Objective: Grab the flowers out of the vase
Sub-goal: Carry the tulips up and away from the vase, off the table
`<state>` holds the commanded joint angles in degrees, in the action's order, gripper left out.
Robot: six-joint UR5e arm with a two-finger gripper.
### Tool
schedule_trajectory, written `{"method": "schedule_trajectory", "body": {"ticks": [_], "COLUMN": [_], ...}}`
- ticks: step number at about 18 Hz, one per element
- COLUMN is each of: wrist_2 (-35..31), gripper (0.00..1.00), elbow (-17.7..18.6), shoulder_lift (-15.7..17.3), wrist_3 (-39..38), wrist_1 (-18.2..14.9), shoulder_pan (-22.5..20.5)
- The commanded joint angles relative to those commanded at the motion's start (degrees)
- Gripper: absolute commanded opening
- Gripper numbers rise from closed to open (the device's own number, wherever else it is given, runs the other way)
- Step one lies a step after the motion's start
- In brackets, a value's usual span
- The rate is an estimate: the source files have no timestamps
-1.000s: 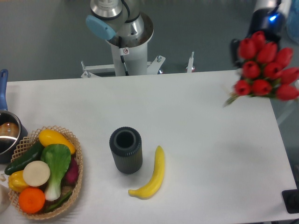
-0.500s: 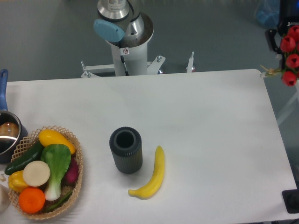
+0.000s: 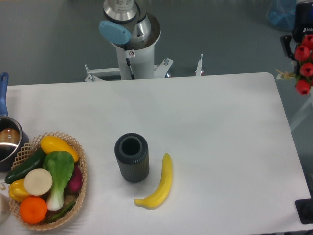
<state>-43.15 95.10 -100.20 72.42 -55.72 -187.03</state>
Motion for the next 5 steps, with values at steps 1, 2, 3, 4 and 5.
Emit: {"method": "schedule_trajectory", "body": {"ticks": [1, 2, 3, 4, 5], "wrist_2": [0.2, 0.3, 0.4, 0.4, 0.4], "gripper": [0.48, 0.48, 0.48, 0.48, 0.48], "elbow": [-0.1, -0.1, -0.1, 0.0, 0.0], "shoulder_lift": [0.0, 0.0, 0.0, 0.0, 0.0], "wrist_3": [0.0, 0.0, 0.0, 0.1, 0.0], "wrist_1": [-0.1, 0.0, 0.0, 0.0, -0.1], "shoulder_pan": [0.0, -0.3, -0.3, -0.4, -0.4]}}
